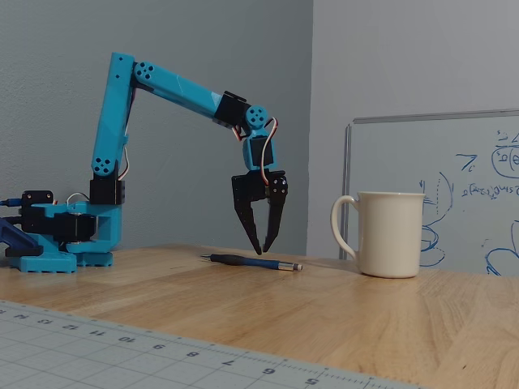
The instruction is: Touch the pen.
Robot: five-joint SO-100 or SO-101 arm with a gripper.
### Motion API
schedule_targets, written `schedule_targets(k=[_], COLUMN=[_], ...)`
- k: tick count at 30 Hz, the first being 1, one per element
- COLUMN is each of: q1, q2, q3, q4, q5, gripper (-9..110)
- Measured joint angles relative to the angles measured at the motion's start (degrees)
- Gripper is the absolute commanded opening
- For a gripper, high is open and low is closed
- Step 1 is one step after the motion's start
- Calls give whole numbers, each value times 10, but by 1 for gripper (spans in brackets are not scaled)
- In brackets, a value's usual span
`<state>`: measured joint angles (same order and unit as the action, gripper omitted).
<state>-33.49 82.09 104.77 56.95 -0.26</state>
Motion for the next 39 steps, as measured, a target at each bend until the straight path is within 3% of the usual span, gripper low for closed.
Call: schedule_targets(k=[39], q1=[0], q2=[-21], q3=[-1], q4=[0], q5=[0], gripper=[1])
